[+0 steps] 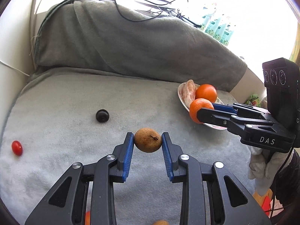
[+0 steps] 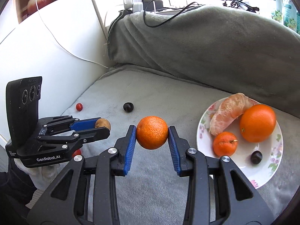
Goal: Organize fruits
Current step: 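Carry the mandarin and the kiwi into the plate with both grippers, then open both grippers to release the mandarin and kiwi in the plate, then withdraw both grippers and move them toward the red tomato and kiwi, then close the left gripper on the red tomato while the right gripper grasps a kiwi, then carry the red tomato and the brown kiwi over the plate with both grippers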
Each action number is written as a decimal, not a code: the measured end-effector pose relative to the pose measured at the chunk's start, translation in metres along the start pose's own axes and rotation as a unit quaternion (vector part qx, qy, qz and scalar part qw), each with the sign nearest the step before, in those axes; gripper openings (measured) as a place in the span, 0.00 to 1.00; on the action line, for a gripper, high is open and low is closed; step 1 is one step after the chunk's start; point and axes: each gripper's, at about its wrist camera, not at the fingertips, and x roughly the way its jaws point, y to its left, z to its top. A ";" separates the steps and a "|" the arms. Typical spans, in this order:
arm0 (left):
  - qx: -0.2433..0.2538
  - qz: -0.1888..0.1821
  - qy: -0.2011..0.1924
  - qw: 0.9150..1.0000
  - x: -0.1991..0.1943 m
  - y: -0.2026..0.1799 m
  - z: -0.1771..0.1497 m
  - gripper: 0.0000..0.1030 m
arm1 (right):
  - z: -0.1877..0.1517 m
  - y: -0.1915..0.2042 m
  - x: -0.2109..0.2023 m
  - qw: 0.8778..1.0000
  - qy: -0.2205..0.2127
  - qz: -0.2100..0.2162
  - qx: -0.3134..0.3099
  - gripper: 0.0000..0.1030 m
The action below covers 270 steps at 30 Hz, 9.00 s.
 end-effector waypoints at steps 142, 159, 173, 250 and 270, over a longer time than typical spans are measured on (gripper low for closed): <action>0.024 0.087 -0.037 0.995 -0.032 0.006 -0.001 0.79 | -0.028 0.006 -0.048 0.998 -0.059 -0.034 -0.012 0.93; -0.094 0.173 -0.031 0.980 -0.053 0.121 -0.034 0.79 | -0.055 0.084 -0.006 0.995 0.010 0.044 -0.095 0.91; -0.122 0.175 -0.024 0.977 -0.044 0.160 -0.038 0.57 | -0.073 0.114 0.024 0.987 0.072 0.088 -0.112 0.60; -0.003 -0.001 -0.033 0.999 -0.006 -0.014 0.008 0.23 | -0.029 -0.045 -0.057 0.997 -0.038 -0.069 0.002 0.29; 0.077 -0.071 0.001 0.995 0.061 -0.118 0.021 0.23 | -0.023 -0.113 -0.050 0.993 -0.030 -0.104 0.051 0.29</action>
